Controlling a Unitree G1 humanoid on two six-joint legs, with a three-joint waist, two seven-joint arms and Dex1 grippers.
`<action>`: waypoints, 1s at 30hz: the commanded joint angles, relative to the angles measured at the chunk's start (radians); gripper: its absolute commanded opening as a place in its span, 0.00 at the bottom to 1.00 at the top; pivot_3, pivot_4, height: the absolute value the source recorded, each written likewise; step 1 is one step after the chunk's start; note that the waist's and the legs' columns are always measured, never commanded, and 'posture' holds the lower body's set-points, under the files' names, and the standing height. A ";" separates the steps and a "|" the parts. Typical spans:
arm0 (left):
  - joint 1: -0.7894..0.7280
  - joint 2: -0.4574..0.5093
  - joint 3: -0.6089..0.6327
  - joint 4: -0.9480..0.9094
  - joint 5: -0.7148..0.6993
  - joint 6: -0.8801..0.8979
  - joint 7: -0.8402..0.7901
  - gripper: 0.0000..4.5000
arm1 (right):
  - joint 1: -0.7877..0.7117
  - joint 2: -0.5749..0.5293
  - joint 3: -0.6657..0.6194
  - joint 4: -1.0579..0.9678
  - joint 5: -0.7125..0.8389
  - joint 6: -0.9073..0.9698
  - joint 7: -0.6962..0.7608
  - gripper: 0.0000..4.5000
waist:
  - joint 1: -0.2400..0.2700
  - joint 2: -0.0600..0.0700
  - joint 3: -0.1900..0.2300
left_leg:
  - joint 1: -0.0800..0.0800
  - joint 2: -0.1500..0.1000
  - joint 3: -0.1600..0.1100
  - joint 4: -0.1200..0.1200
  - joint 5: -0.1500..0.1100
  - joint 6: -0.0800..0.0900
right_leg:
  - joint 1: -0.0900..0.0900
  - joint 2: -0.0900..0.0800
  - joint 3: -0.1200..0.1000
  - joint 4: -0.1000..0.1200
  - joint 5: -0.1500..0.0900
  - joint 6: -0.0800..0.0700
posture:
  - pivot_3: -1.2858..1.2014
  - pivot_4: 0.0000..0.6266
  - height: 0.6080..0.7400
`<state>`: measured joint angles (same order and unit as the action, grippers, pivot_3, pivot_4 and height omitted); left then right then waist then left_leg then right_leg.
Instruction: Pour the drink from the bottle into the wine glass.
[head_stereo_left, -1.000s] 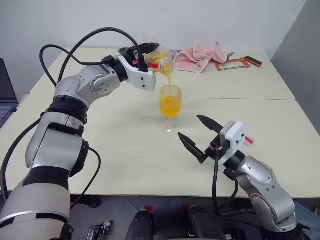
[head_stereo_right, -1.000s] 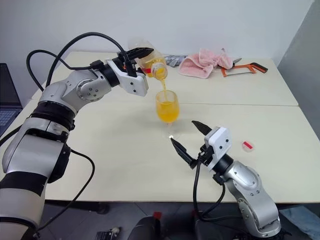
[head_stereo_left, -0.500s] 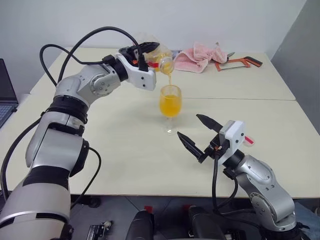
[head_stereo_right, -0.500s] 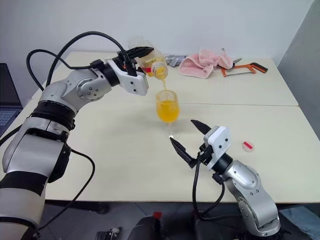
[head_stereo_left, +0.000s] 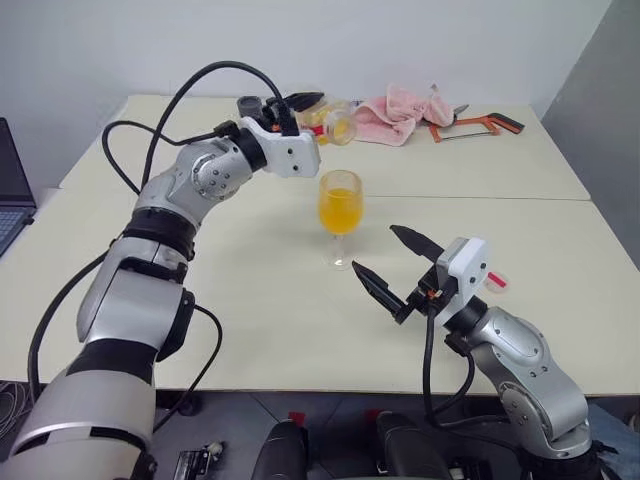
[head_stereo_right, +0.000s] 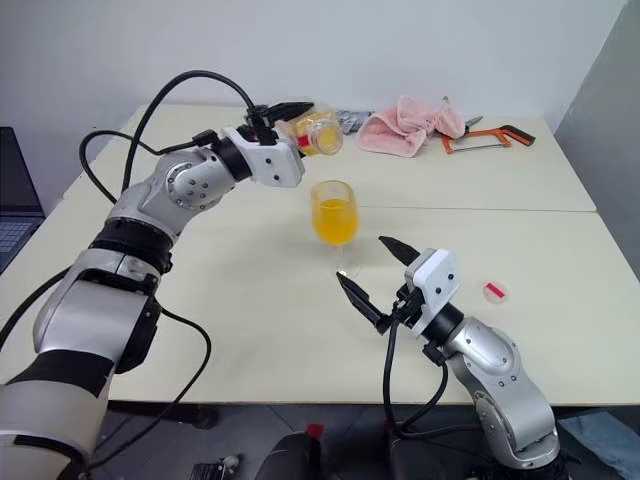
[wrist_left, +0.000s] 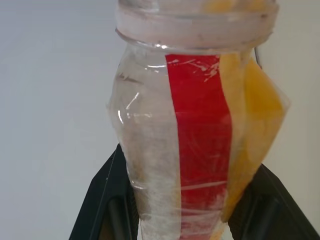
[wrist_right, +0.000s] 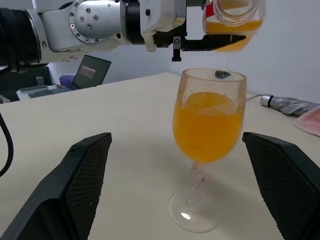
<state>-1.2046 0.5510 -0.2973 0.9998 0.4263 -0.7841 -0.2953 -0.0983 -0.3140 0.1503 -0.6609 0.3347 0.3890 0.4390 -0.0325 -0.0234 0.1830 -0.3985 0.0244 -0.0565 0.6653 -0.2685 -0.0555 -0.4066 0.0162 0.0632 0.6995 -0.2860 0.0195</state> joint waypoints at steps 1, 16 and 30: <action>0.023 -0.029 0.112 -0.099 -0.197 0.121 -0.124 0.39 | -0.026 -0.008 -0.013 -0.024 0.019 0.004 0.010 1.00 | 0.000 0.000 0.000 | 0.000 0.000 0.000 0.000 0.000 0.000 | 0.000 0.000 0.000 0.000 0.000 0.000 | 0.52 0.24 1.00; 0.448 -0.002 0.479 -0.579 -0.588 0.971 -0.162 0.39 | -0.229 -0.120 -0.025 -0.017 0.220 0.328 0.098 1.00 | -0.021 0.000 0.000 | 0.001 0.002 -0.003 0.005 0.000 0.000 | 0.000 0.000 0.000 0.007 0.000 0.000 | 0.52 0.24 1.00; 0.600 0.003 0.610 -0.536 -0.673 1.024 -0.127 0.39 | -0.327 -0.129 0.076 0.058 0.193 0.337 0.166 1.00 | -0.001 -0.001 -0.001 | 0.000 0.002 -0.003 0.013 0.000 0.000 | 0.001 -0.001 -0.001 0.012 0.000 0.000 | 0.52 0.24 1.00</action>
<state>-0.5996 0.5417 0.2958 0.4748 -0.2386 0.2545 -0.4185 -0.4066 -0.4385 0.2286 -0.5835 0.5292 0.7497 0.5911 -0.0338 -0.0241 0.1824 -0.3987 0.0261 -0.0599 0.6778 -0.2687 -0.0552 -0.4061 0.0153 0.0625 0.7116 -0.2861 0.0195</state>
